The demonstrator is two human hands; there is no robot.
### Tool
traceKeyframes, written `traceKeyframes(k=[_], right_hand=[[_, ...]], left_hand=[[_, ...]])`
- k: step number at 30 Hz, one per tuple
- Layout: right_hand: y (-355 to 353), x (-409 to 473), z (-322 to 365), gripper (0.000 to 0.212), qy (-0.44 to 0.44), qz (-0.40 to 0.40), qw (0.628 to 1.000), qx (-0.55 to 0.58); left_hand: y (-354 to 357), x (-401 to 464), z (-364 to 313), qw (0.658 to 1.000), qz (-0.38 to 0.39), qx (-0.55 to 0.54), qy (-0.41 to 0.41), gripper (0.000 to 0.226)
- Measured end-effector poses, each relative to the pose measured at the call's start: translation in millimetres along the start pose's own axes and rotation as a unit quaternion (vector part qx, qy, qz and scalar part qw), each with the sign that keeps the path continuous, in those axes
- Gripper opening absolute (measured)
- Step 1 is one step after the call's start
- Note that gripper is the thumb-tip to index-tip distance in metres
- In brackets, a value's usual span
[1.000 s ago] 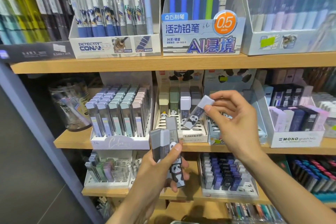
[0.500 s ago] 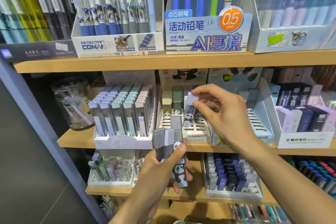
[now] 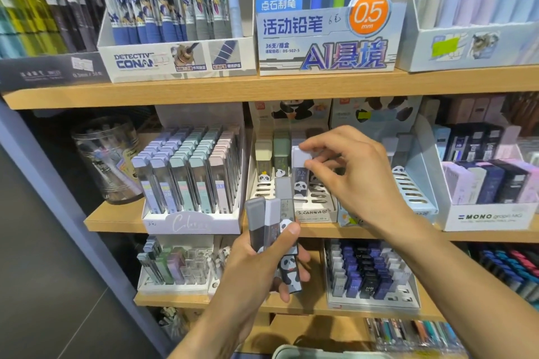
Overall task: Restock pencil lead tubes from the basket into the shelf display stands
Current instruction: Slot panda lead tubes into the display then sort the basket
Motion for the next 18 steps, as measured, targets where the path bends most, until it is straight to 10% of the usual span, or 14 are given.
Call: traceKeyframes(k=[10, 18], right_hand=[[2, -18, 8, 0.031, -0.008, 0.019, 0.998, -0.052], [12, -57, 6, 0.040, 0.246, 0.024, 0.944, 0.219]], left_hand=[[2, -3, -3, 1.000, -0.015, 0.008, 0.011, 0.038], [7, -7, -2, 1.000, -0.011, 0.015, 0.009, 0.041]])
Point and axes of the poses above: each hand's wrist, its own x-axis towards the middle knuckle, its own y-axis out of the palm, z = x × y, the point moved 7 cm from there along x, towards the middle knuckle, and after that the axes turned 13 degrees about -y, right-handed, at the moved point
